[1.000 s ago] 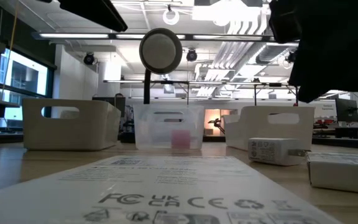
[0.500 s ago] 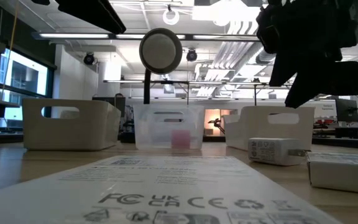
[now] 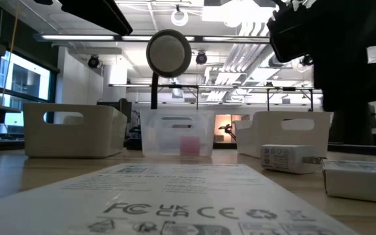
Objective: Pick and place items into bin
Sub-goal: Put the white charger adapter into the transparent bin, then put the left white box into the white bin
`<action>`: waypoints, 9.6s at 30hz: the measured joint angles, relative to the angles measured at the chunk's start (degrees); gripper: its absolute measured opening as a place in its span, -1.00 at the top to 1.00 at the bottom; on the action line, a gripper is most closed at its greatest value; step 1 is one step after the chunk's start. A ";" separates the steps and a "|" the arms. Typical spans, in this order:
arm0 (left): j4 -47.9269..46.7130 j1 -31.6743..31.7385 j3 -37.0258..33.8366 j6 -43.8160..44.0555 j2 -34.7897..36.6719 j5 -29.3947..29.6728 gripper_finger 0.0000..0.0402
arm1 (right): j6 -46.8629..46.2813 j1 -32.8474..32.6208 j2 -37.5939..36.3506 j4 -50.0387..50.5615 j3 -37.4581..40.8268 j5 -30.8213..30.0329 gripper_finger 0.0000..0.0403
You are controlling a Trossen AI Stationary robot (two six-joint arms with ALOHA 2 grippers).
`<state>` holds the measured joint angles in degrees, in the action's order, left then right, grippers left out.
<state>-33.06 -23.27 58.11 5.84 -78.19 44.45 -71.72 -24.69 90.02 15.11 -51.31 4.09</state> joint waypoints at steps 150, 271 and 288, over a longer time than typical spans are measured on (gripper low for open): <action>-1.31 0.04 0.00 -1.52 0.02 0.17 0.20 | 4.87 2.95 11.22 22.17 -17.18 -10.67 0.04; 16.97 0.03 -0.04 -12.26 -1.47 -8.56 0.20 | 24.44 -4.65 -9.38 34.46 -17.21 -17.81 -0.07; 25.16 -1.25 -0.07 -23.99 -15.98 -42.34 0.20 | 2.91 -19.97 -8.90 43.19 -17.20 -32.14 -0.01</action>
<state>-7.90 -24.51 58.04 -18.15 -94.17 2.11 -68.82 -44.67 81.12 58.30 -68.51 -28.05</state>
